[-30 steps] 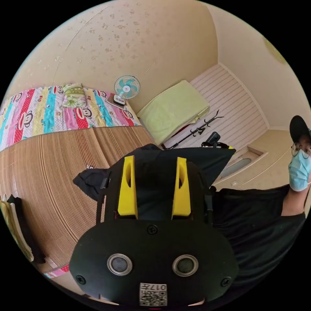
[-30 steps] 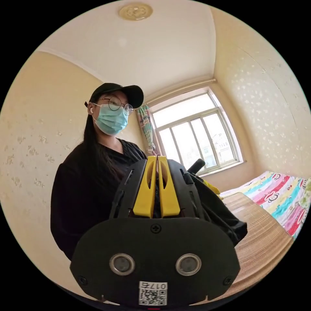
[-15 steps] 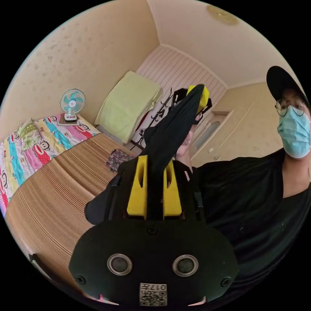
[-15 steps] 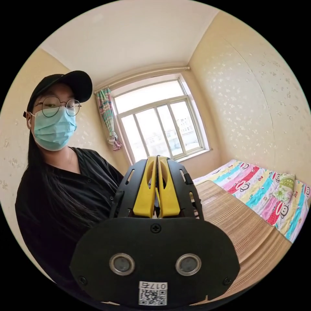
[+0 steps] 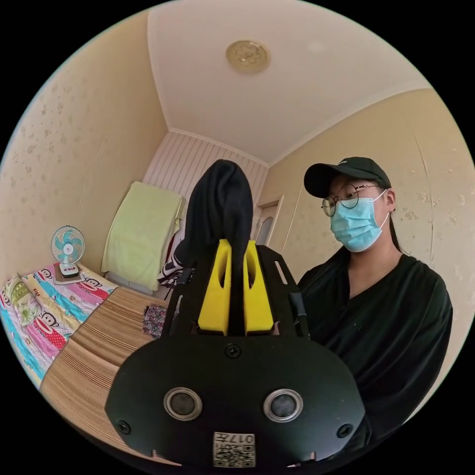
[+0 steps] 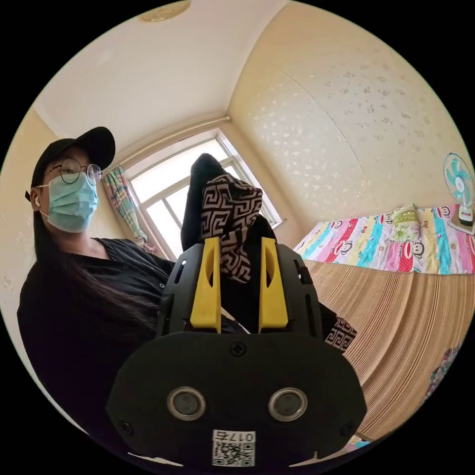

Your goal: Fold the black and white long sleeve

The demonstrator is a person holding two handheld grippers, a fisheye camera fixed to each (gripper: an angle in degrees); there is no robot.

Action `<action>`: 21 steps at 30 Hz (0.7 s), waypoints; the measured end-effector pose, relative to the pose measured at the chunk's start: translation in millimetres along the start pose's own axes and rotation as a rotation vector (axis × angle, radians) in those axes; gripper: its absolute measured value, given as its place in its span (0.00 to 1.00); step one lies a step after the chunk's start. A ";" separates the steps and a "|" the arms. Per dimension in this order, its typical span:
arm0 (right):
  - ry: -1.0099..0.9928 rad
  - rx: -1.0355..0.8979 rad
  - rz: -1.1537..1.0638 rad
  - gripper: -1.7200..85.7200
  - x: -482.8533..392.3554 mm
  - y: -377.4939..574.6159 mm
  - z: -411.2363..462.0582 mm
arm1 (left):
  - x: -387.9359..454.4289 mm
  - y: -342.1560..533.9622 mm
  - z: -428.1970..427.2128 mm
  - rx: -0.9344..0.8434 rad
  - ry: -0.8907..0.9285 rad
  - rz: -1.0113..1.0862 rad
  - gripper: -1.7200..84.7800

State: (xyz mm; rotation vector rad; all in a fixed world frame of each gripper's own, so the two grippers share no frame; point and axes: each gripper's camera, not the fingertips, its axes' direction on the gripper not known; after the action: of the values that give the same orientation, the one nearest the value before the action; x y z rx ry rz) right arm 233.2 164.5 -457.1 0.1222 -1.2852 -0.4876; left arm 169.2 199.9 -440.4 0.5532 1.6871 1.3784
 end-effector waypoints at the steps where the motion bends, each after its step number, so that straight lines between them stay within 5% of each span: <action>1: -0.004 0.003 0.017 0.19 3.6 6.6 7.6 | -0.2 0.6 0.9 -0.003 -0.008 -0.002 0.06; 5: -0.147 -0.015 0.100 0.14 30.1 22.8 55.7 | -13.2 11.8 11.6 -0.027 0.021 -0.068 0.07; 10: -0.323 0.213 -0.042 0.05 30.8 4.8 46.7 | -44.1 36.2 10.2 -0.111 0.033 -0.270 0.08; 13: -0.250 0.323 -0.117 0.05 20.6 -12.7 29.0 | -49.0 60.3 -8.6 -0.174 -0.192 -0.398 0.14; 17: 0.073 0.163 -0.187 0.04 -6.5 -40.4 55.0 | -48.0 103.6 -29.0 -0.241 -0.437 -0.579 0.17; 21: 0.155 0.099 -0.226 0.04 -22.8 -52.0 95.6 | -42.1 131.5 -14.9 -0.201 -0.325 -0.638 0.18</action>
State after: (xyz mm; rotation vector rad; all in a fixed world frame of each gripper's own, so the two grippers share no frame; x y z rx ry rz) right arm 124.3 144.7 -467.9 0.3843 -1.1485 -0.5955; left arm 155.7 196.9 -302.2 0.0917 1.2833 0.9155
